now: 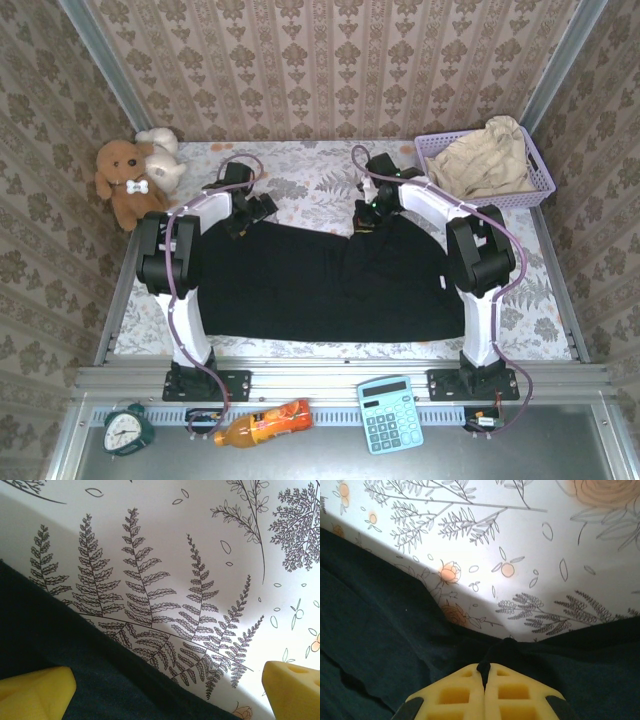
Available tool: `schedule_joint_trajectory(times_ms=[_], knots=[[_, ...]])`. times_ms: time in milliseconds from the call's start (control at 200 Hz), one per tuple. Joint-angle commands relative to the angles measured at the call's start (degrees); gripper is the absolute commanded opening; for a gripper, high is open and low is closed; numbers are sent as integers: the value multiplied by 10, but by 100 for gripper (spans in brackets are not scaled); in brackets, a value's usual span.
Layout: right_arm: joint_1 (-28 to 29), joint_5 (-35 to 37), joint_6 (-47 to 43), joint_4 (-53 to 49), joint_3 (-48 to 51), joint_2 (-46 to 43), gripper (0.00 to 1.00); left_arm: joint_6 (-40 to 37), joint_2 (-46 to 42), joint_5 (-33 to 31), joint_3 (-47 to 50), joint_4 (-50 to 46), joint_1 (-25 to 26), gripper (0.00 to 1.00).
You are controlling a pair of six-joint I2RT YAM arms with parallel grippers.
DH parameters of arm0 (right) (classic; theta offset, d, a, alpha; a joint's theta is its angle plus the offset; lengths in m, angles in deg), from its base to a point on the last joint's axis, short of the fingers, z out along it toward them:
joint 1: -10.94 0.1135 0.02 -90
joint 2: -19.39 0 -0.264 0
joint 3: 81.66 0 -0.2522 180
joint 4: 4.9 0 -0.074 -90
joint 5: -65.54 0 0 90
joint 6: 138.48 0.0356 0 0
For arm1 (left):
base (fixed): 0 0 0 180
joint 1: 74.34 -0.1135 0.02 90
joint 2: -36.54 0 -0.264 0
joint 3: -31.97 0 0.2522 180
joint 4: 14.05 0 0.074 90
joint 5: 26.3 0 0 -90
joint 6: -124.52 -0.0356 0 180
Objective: Fold and stack the mixed laundry pile
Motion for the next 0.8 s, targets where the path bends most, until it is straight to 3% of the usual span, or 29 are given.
schedule_joint_trajectory(times_ms=[0, 200, 295, 360, 440, 460, 510, 605, 800], knots=[[-11, 7, 19, 12, 26, -61, 0, -2, 48, -13, 17, -48, -12, 100], [-30, 90, 42, -8, 180, -236, 0, -10, 48, -17, 9, -60, -12, 100], [-28, 95, 110, 6, 300, -324, 0, -24, 46, -10, 4, -61, -12, 100], [-23, 109, 163, 21, 372, -387, 10, -36, 41, -8, 2, -62, -12, 100], [-17, 140, 231, 37, 448, -461, 10, -53, 31, -4, -2, -71, -14, 100], [-17, 142, 248, 42, 467, -478, 17, -57, 28, 0, -5, -75, -15, 100], [-17, 142, 295, 51, 509, -519, 46, -63, 21, 14, -12, -84, -18, 100], [-18, 174, 337, 43, 548, -573, 69, -78, -2, 28, -24, -87, -23, 100], [-25, 191, 332, 86, 549, -577, 72, -111, -68, 31, -34, -98, -32, 100]])
